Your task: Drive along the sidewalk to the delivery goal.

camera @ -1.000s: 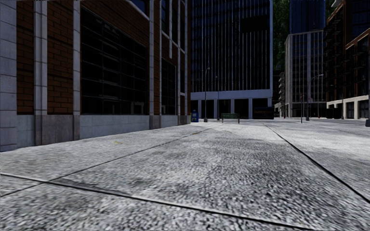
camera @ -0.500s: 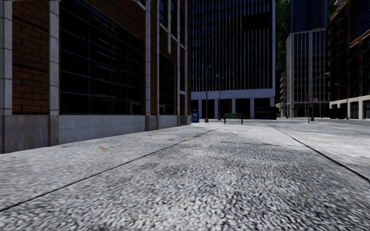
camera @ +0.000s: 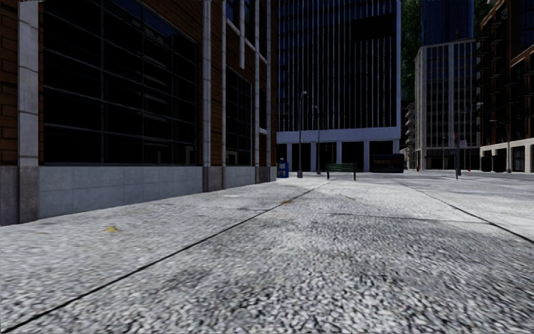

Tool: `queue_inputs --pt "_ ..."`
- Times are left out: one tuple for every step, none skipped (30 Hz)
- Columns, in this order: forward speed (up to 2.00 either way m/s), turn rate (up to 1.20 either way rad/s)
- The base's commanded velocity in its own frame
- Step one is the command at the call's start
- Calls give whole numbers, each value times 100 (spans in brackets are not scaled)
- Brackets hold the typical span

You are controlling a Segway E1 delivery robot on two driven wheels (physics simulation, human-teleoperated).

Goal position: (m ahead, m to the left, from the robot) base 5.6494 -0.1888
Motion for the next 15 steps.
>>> queue_inputs --pt "200 0" --pt "200 0" --pt "200 0" --pt "200 0" --pt "200 0" --pt "200 0" --pt "200 0" --pt "200 0" --pt "200 0" --pt "200 0" --pt "200 0" --pt "200 0" --pt "200 0" --pt "200 0" --pt "200 0"
